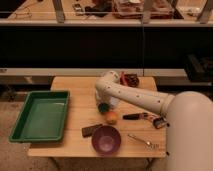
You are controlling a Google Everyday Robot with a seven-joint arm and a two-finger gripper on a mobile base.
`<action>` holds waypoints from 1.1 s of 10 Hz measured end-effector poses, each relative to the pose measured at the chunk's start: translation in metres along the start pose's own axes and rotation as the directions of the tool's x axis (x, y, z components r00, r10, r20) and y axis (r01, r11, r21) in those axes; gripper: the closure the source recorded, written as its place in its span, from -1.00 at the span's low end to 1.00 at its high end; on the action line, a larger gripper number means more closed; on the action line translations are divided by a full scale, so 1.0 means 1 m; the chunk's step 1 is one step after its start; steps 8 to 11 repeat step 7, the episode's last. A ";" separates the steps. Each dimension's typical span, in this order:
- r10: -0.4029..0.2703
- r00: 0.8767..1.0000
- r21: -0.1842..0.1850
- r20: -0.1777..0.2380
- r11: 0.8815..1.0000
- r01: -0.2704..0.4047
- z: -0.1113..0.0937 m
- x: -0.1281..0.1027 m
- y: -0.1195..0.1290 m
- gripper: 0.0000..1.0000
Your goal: Wipe table surface with sponge
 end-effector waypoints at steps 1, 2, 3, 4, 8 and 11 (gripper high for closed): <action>-0.021 1.000 0.001 0.013 1.000 0.021 -0.001 -0.012 -0.009 0.81; -0.046 0.999 0.004 0.024 0.999 0.046 -0.001 -0.023 -0.022 0.81; -0.080 0.996 0.007 0.035 0.997 0.080 0.000 -0.031 -0.037 0.81; -0.109 0.993 0.011 0.043 0.994 0.109 0.001 -0.035 -0.050 0.81; -0.204 0.976 0.040 0.075 0.979 0.201 0.012 -0.038 -0.089 0.81; -0.204 0.976 0.040 0.075 0.979 0.201 0.012 -0.038 -0.089 0.81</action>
